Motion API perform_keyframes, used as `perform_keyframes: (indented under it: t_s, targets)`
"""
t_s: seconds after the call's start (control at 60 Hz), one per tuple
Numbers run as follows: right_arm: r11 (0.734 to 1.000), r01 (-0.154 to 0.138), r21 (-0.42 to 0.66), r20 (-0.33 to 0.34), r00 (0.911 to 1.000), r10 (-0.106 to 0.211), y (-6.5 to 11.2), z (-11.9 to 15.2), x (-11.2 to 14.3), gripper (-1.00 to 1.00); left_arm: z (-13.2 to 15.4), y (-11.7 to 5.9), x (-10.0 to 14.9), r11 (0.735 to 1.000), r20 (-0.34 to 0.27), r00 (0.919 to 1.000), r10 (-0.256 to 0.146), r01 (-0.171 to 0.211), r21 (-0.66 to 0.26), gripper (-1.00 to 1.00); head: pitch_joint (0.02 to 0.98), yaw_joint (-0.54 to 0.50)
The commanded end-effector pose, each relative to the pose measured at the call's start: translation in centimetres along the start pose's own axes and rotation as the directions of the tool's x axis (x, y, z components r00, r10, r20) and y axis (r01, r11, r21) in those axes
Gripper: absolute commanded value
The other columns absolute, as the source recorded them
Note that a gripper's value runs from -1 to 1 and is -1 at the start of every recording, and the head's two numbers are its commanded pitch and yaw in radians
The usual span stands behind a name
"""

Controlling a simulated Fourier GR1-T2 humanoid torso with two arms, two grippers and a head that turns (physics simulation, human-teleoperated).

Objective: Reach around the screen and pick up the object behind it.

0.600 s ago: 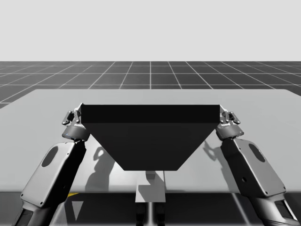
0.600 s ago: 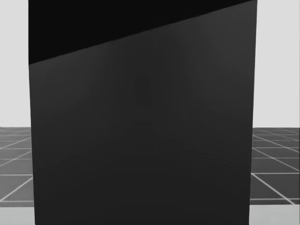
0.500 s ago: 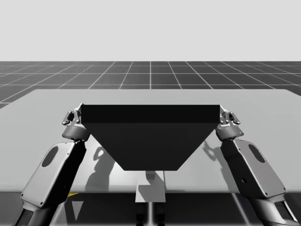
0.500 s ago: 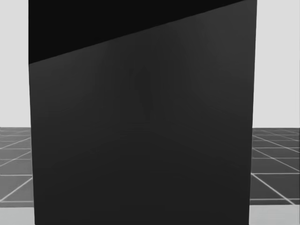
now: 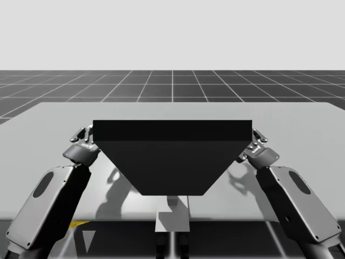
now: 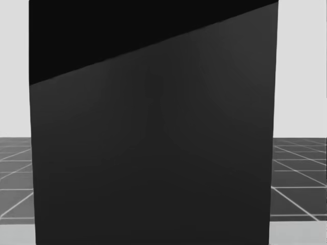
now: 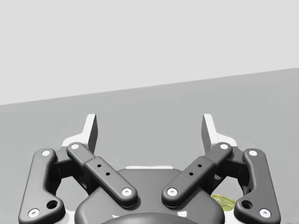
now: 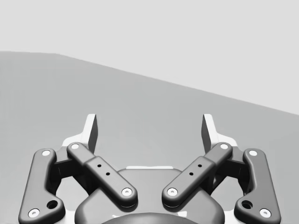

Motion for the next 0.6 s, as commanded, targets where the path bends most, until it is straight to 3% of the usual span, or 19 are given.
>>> perform_keyframes:
  t_s: [0.017, 0.05, 0.1, 0.183, 0.367, 0.5, 0.6]
  targets:
    - [0.989, 0.019, 0.145, 0.011, 0.9997, -0.021, 1.8, 0.8, 0.5, -1.0, 2.0, -0.3, 1.1, 0.992, -0.032, 0.9989, -0.035, 0.031, -0.122, -1.0, 0.084, -0.03]
    - [0.985, 0.036, 0.169, 0.009, 0.9992, -0.038, 1.9, 1.1, 0.8, -1.0, 2.7, -0.3, 1.4, 0.986, -0.038, 0.9979, -0.053, 0.047, -0.16, -1.0, 0.086, -0.03]
    - [0.977, 0.035, 0.211, 0.021, 0.9989, -0.041, 2.1, 1.7, 1.3, -1.0, 3.9, -0.2, 1.9, 0.975, -0.039, 0.996, -0.08, 0.07, -0.209, -1.0, 0.088, -0.03]
    - [0.964, 0.038, 0.264, 0.024, 0.9986, -0.046, 2.4, 2.5, 1.8, -1.0, 5.3, -0.1, 2.6, 0.961, -0.038, 0.9951, -0.092, 0.078, -0.266, -1.0, 0.088, -0.02]
    - [0.916, 0.025, 0.401, 0.028, 0.9988, -0.039, 2.7, 5.0, 2.5, -1.0, 7.9, 0.5, 3.4, 0.916, -0.057, 0.9947, -0.086, 0.057, -0.398, -1.0, 0.092, -0.02]
    - [0.884, 0.001, 0.467, 0.014, 0.9999, -0.008, 2.7, 6.4, 2.3, -1.0, 8.7, 0.6, 2.7, 0.88, -0.092, 0.9922, -0.084, 0.031, -0.474, -1.0, 0.095, -0.02]
    - [0.874, -0.006, 0.485, 0.009, 1.0, 0.001, 2.6, 6.8, 2.0, -1.0, 9.0, 0.5, 2.0, 0.871, -0.105, 0.9881, -0.112, 0.047, -0.489, -1.0, 0.099, -0.02]
